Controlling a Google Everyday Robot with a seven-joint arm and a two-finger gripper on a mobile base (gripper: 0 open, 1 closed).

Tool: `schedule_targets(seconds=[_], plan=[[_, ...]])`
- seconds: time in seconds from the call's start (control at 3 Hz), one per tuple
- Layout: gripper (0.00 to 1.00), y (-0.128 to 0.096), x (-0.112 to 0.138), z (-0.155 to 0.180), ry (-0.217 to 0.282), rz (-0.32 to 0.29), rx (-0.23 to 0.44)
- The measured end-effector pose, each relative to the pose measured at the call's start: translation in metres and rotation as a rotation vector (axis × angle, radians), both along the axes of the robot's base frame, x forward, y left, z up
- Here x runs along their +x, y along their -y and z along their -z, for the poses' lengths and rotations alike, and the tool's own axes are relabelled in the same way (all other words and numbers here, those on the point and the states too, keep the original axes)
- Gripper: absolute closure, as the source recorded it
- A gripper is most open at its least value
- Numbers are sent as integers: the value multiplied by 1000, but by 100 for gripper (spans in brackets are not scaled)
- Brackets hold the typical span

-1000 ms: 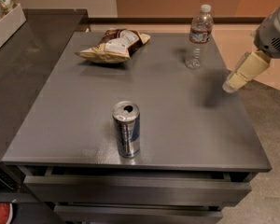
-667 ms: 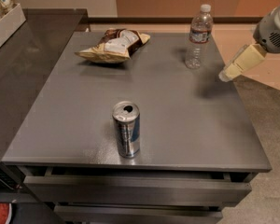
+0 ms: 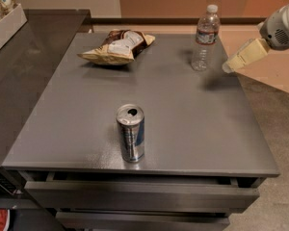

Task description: Knock water bottle over

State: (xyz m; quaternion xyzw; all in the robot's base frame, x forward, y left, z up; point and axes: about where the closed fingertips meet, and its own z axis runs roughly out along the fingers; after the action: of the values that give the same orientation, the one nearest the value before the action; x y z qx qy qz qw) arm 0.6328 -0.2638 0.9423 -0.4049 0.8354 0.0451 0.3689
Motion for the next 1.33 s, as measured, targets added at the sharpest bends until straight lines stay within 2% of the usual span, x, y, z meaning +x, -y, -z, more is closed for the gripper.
schedule_targets(seconds=[0.67,1.0,1.33], plan=[[0,-15,65,6,90,-7,190],[0,-23,90,7,144,-22,274],[0,-36,106,7,175,-51,337]])
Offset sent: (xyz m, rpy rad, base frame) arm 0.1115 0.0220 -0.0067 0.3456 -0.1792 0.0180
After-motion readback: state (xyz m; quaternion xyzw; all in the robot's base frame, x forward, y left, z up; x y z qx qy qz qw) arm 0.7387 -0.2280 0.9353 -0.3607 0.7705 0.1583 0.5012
